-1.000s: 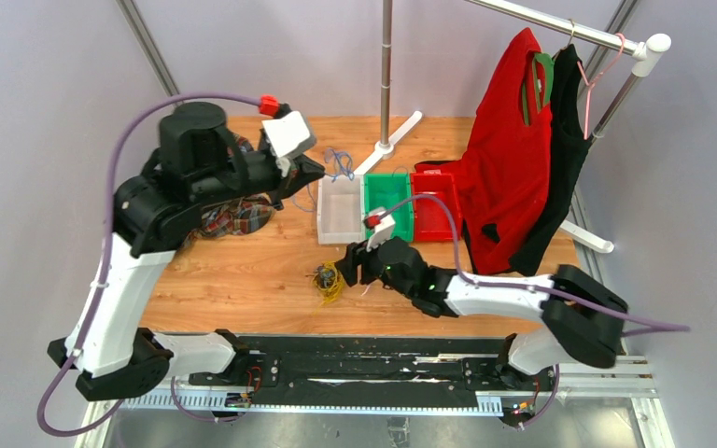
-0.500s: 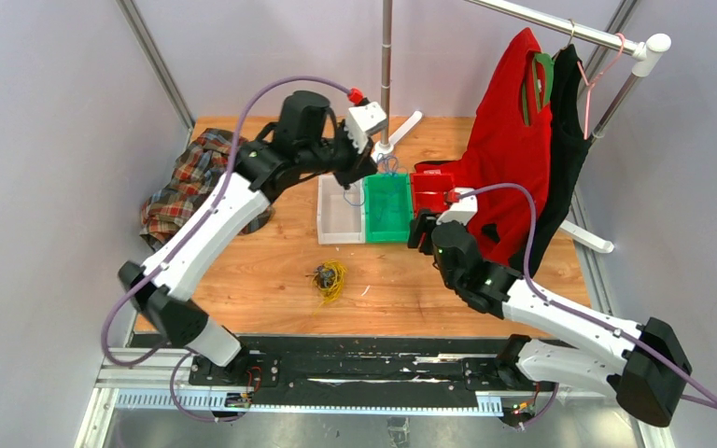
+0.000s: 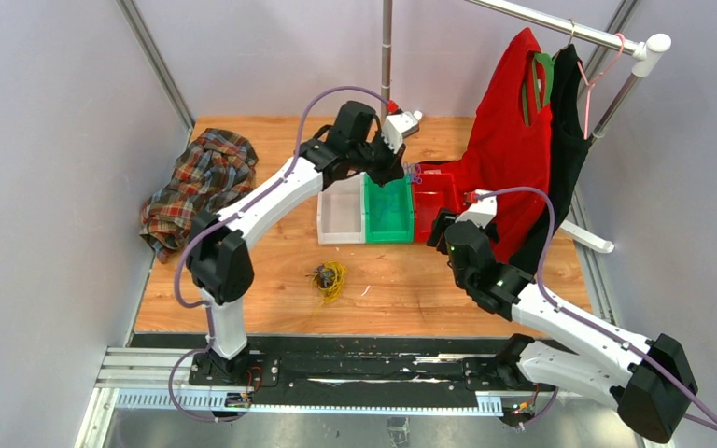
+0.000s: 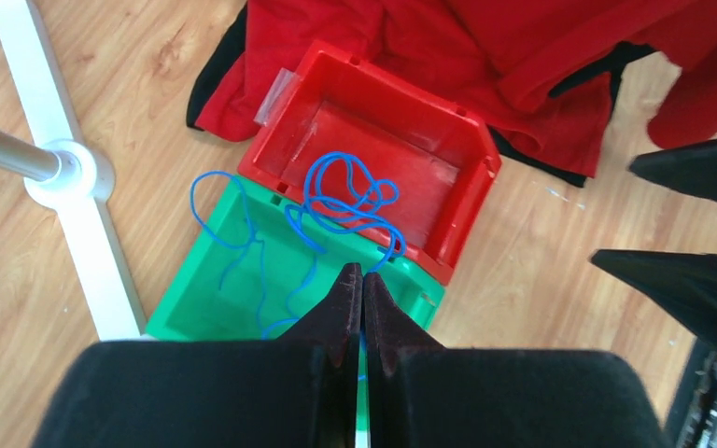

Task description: Untangle the cables

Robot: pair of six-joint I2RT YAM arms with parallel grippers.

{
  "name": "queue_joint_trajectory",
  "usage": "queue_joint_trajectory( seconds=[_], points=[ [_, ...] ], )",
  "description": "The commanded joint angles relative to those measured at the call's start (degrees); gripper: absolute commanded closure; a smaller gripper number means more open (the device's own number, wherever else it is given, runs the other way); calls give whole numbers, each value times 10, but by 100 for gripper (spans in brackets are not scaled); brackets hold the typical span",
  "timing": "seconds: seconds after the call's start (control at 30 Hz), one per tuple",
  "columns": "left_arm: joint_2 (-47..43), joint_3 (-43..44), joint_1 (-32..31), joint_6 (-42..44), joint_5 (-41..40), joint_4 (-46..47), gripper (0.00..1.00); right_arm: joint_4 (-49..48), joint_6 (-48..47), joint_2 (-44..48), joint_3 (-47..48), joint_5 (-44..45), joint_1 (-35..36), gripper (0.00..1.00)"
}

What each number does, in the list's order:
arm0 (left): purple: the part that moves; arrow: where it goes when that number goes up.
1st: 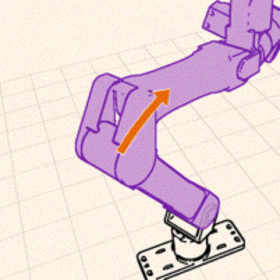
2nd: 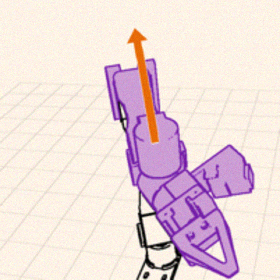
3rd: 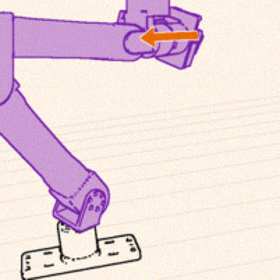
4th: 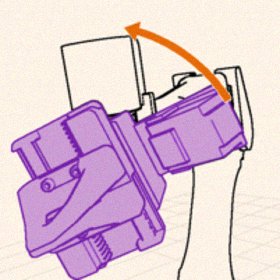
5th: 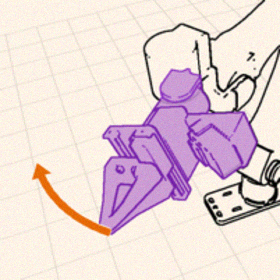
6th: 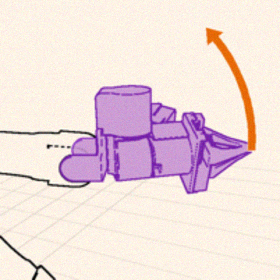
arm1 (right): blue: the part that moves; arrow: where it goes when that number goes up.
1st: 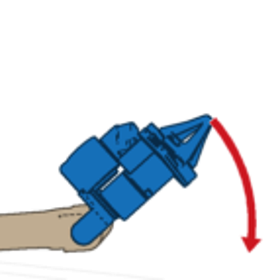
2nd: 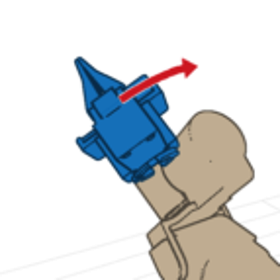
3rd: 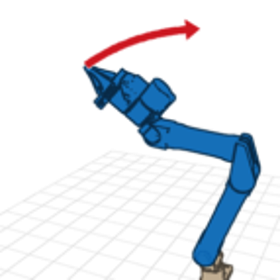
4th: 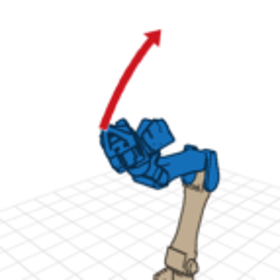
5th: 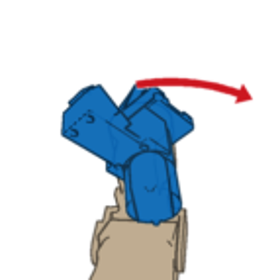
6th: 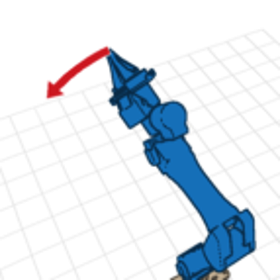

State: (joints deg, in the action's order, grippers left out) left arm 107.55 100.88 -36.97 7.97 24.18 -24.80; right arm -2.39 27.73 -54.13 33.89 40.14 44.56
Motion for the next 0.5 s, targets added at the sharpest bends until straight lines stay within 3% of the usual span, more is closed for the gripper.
queue_joint_trajectory(
  seconds=[0.0, 0.2, 0.47],
  points=[
    [29, -4, -1, 21, -18, 67, 100, 6, 5, -3, -2, -13, -25, 39],
    [62, -38, -1, 31, -109, 104, 100, 5, 7, -5, -7, -43, -50, 39],
    [65, -94, -1, 12, -135, 148, 99, 7, 14, -17, -8, -67, -60, 40]
  ],
)
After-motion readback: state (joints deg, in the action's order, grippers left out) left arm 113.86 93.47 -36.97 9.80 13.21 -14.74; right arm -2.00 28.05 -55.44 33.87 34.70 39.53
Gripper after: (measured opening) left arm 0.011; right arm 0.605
